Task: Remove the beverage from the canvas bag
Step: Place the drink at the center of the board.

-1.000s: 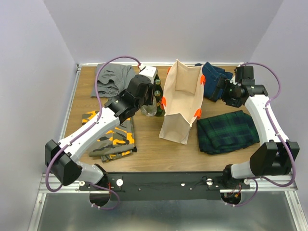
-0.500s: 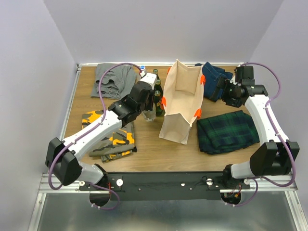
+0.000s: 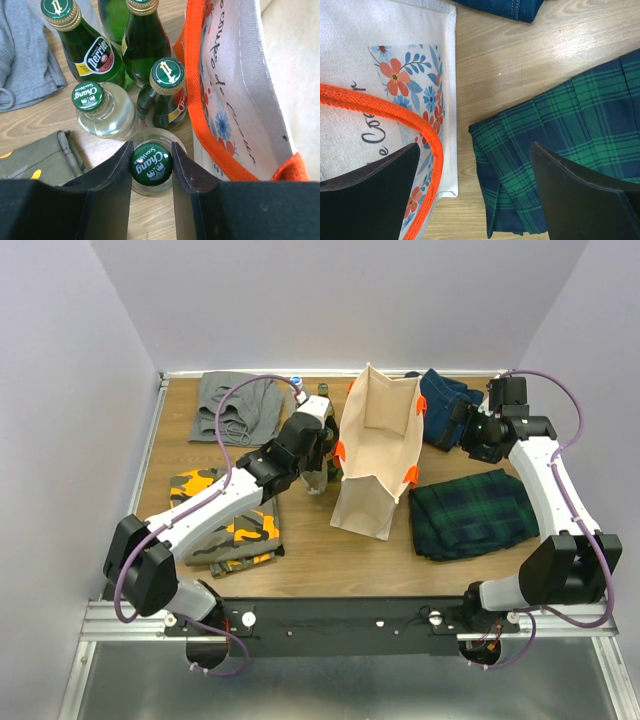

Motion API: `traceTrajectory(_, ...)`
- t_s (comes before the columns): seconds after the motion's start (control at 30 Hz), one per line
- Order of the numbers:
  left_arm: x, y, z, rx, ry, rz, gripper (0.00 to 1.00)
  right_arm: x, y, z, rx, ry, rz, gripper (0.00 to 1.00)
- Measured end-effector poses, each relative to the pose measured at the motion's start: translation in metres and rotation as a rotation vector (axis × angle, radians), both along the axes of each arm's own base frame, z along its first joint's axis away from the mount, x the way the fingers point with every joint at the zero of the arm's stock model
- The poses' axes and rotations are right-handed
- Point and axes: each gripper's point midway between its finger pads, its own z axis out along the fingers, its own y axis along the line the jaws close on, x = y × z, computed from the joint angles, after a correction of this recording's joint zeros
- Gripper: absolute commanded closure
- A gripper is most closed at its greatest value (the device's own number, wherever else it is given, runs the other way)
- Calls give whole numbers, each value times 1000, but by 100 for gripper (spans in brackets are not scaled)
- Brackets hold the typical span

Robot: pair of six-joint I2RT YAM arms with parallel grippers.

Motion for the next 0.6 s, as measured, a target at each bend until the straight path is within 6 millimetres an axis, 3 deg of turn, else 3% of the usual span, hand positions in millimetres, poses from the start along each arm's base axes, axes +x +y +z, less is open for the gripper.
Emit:
traceTrajectory(0.3, 2, -2, -13, -5, 9, 6, 100, 0, 0, 0, 0, 0, 0, 0)
traceTrajectory(0.6, -3, 1, -39, 8, 41, 14, 100, 0, 0, 0, 0, 1, -1, 0)
